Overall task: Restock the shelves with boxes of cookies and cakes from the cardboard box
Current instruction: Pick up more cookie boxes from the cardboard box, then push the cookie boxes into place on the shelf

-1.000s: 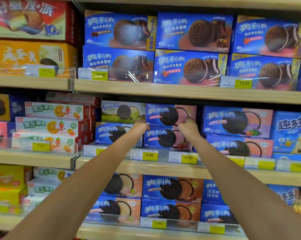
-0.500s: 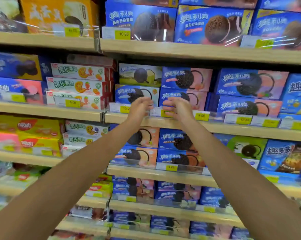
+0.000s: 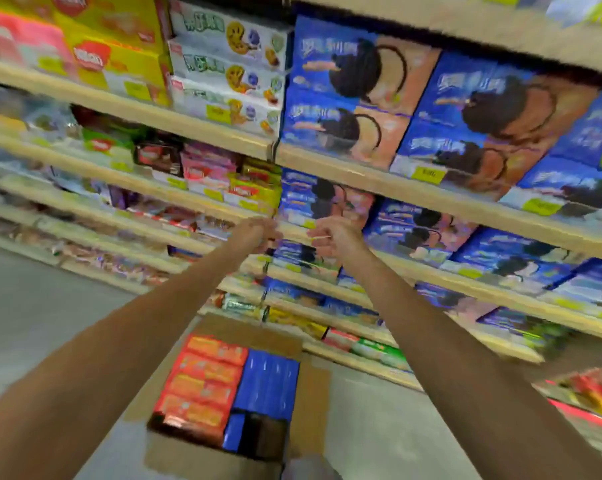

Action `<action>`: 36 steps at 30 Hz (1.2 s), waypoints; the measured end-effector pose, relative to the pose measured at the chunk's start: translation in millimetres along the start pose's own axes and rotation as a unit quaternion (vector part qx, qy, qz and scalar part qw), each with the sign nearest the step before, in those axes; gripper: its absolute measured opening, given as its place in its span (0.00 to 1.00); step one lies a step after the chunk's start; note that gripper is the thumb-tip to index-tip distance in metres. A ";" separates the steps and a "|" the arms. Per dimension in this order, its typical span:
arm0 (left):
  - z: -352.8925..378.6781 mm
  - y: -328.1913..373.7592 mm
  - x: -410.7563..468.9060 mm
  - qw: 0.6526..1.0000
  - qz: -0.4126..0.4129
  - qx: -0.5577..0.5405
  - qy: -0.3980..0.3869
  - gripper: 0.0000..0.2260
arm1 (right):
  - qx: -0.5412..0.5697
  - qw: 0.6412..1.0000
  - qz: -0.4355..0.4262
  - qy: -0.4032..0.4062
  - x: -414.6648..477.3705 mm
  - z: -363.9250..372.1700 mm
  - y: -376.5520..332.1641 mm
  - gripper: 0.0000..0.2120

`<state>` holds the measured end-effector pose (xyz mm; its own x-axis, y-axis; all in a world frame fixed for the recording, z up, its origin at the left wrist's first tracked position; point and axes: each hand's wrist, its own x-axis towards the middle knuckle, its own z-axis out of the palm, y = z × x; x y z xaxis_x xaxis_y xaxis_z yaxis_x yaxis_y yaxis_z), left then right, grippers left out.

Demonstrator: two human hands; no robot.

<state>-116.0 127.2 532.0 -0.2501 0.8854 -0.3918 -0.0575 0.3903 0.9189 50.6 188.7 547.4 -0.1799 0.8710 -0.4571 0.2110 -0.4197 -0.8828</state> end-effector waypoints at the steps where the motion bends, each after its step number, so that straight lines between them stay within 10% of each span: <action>1: -8.8 -26.4 4.5 0.999 -0.032 -0.005 -0.007 0.10 | -0.010 0.999 0.030 -0.005 10.5 10.1 24.9 0.05; 19: -19.3 -546.9 -13.6 0.901 -0.413 0.012 0.130 0.03 | -0.173 0.886 0.404 -0.148 81.6 126.4 511.1 0.12; 36: 40.7 -721.3 9.6 0.890 -0.435 -0.014 0.133 0.19 | -0.277 0.858 0.425 -0.083 124.9 165.3 733.4 0.35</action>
<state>-37.6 -135.6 -136.4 -0.3192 0.1579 -0.9344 -0.3642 0.8898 0.2748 24.1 -52.5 -175.1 0.1405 0.2437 -0.9596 0.7502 -0.6587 -0.0575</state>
